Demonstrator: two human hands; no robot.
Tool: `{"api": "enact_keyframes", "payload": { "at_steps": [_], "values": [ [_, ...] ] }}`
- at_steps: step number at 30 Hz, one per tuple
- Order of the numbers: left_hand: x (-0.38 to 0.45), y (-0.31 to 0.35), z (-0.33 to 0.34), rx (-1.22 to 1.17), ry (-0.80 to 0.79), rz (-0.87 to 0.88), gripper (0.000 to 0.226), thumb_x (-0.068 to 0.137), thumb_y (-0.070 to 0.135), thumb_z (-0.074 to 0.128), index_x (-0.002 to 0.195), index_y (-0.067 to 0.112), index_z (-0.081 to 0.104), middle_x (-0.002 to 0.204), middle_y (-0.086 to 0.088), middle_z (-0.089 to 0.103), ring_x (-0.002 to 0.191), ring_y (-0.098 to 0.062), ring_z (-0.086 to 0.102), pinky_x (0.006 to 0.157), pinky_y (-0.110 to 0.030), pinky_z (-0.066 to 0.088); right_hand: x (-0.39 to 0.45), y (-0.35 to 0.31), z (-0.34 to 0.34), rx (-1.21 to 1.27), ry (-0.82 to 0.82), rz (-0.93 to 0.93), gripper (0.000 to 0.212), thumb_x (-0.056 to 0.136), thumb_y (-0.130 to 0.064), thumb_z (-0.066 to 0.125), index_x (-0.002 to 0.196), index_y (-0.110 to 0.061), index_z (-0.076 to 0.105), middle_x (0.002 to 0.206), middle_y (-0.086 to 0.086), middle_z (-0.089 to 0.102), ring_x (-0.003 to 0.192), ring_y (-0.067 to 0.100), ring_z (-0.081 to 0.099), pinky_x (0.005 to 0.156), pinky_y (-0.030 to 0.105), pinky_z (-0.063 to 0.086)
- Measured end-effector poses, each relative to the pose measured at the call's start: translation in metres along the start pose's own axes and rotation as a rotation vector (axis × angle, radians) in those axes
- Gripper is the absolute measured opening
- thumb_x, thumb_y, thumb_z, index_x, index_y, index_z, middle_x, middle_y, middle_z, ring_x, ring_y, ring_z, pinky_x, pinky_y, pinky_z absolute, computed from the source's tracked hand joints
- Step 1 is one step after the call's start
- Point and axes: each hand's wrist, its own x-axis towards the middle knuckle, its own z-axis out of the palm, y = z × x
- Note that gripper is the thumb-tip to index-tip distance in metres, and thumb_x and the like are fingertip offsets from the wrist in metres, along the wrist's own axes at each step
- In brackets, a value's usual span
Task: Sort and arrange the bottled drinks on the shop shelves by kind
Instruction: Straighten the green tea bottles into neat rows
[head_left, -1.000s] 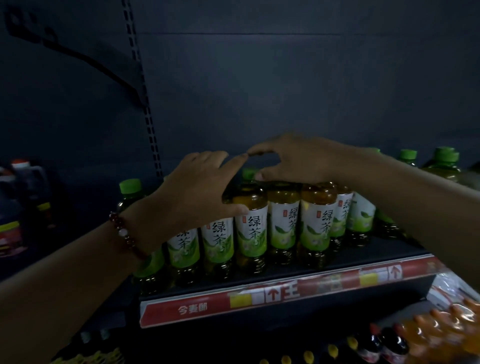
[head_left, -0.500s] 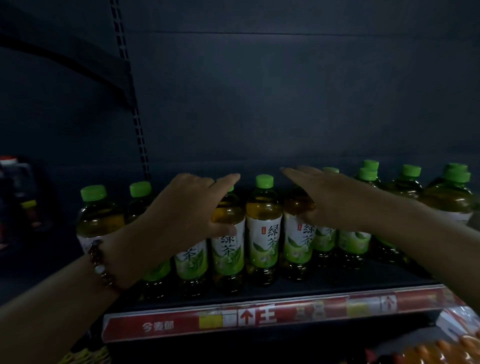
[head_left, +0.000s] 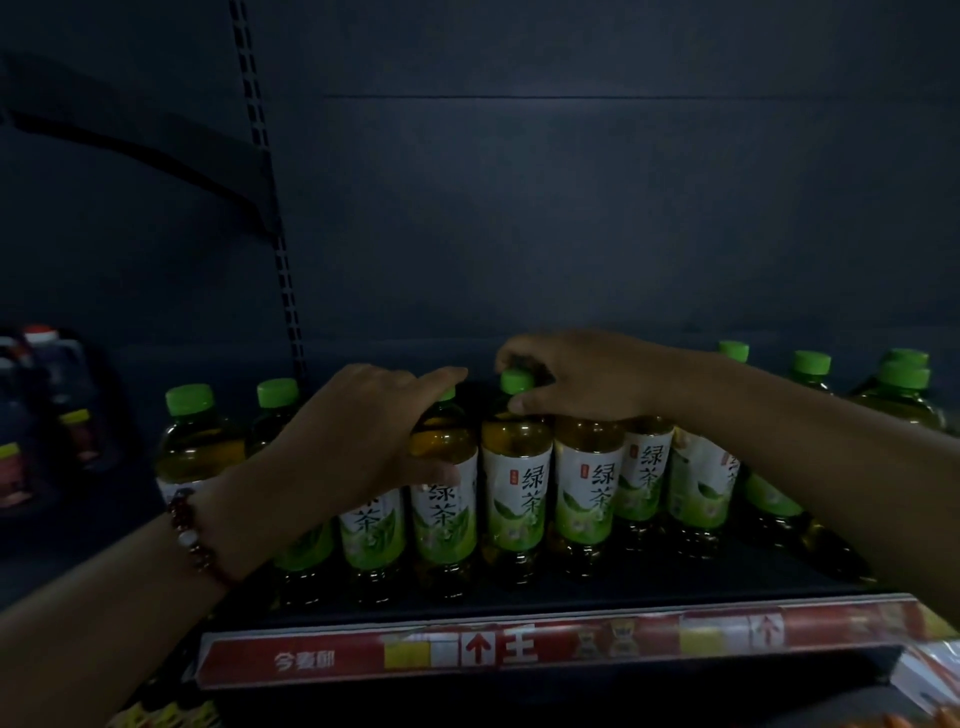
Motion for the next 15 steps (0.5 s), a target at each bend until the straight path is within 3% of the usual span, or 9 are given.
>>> {"api": "enact_keyframes", "payload": {
  "at_steps": [4,11,15],
  "values": [
    [0.0020,0.0023,0.0004,0.016,0.015,0.012,0.099,0.075,0.075,0.058,0.154,0.035,0.014,0.123,0.007,0.061,0.112,-0.014,0.054,0.097,-0.030,0.035,0.0019,-0.0006,-0.0005,-0.010,0.031,-0.009,0.033,0.088,-0.042,0.064,0.115,-0.026,0.057,0.105,-0.005,0.062,0.085,0.006,0.056,0.069,0.024,0.045],
    [0.0021,0.0027,0.0012,0.049,-0.005,0.032,0.099,0.078,0.072,0.058,0.155,0.032,0.010,0.123,0.005,0.061,0.112,-0.016,0.054,0.096,-0.030,0.037,-0.0057,-0.0004,-0.0036,0.018,0.018,0.000,0.032,0.086,-0.045,0.064,0.114,-0.031,0.057,0.105,-0.009,0.064,0.083,-0.002,0.055,0.066,0.021,0.043],
    [0.0004,0.0034,0.0053,0.079,-0.007,0.016,0.102,0.079,0.074,0.055,0.157,0.028,0.007,0.138,-0.002,0.046,0.128,-0.023,0.043,0.106,-0.038,0.032,-0.0071,-0.0011,0.0031,0.017,0.051,0.001,0.042,0.087,-0.047,0.062,0.125,-0.030,0.053,0.118,-0.005,0.061,0.098,0.008,0.057,0.077,0.026,0.045]
  ]
}}
